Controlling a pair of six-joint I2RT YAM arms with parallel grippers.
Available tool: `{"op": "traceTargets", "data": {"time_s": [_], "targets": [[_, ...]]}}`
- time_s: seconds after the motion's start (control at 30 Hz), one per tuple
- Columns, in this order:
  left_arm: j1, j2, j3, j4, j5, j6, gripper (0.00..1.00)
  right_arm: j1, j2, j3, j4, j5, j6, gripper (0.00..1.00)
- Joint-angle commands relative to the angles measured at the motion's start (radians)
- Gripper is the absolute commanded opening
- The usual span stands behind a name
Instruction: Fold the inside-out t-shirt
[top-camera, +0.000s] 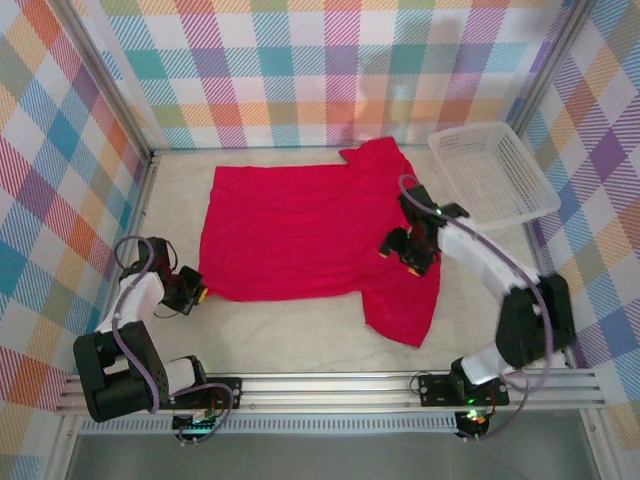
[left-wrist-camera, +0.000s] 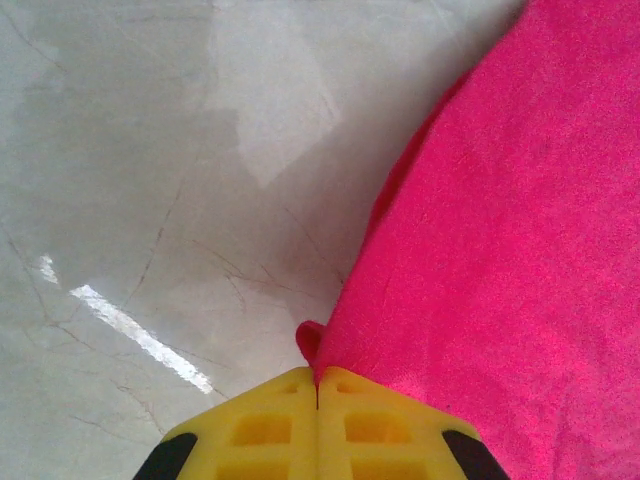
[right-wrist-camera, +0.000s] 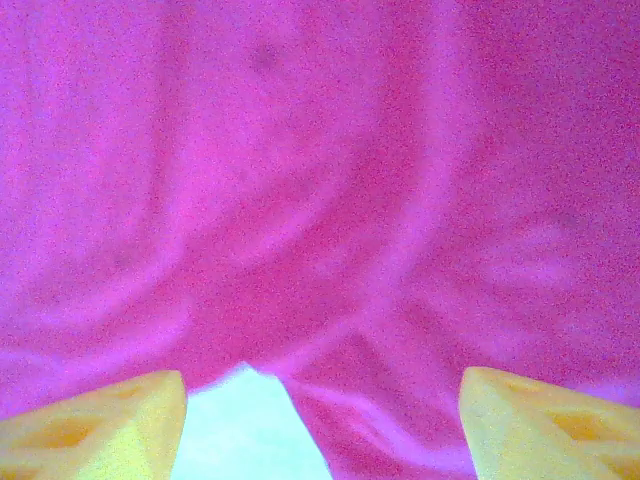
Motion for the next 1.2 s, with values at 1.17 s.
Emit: {"op": "traceTargets", "data": {"time_s": [1.17], "targets": [[-0.037, -0.038, 0.069, -0.033, 0.038, 0.006, 0.0, 0.162, -0.459, -0.665, 0.031, 0.095, 0.494, 0.51]]}}
